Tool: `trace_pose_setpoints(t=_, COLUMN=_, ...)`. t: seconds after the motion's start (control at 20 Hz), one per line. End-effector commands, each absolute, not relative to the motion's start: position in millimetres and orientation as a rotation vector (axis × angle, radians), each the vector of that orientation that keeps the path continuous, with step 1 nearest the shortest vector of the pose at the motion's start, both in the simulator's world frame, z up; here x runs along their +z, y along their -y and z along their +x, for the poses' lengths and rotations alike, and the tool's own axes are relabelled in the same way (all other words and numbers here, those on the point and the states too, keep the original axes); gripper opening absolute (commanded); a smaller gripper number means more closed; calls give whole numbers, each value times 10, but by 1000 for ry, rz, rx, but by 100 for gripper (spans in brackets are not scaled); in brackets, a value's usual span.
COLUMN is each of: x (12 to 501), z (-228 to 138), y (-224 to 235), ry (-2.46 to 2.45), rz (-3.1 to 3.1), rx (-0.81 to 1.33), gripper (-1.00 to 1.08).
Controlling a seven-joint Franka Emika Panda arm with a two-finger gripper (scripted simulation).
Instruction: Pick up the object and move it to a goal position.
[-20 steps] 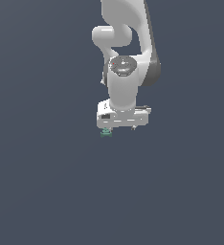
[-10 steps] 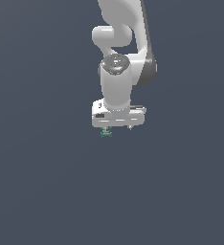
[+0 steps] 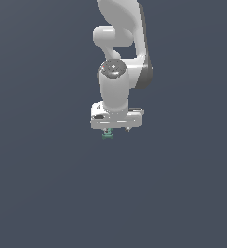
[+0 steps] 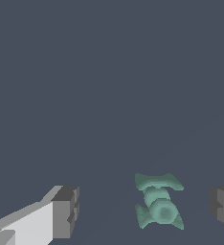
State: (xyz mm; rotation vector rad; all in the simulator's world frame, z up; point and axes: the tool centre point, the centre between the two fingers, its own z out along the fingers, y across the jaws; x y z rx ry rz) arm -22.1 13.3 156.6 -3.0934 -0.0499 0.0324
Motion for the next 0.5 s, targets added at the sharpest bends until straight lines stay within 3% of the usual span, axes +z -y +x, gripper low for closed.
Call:
trace_pose_setpoints(t=0.0, x=1472, z=-298, y=-67, ry=52, rz=-3100, rx=29, gripper=100)
trace_pose_setpoints(t=0.45, x=1071, z=-711, y=211, ry=67, rz=-3129, rx=9, gripper=100)
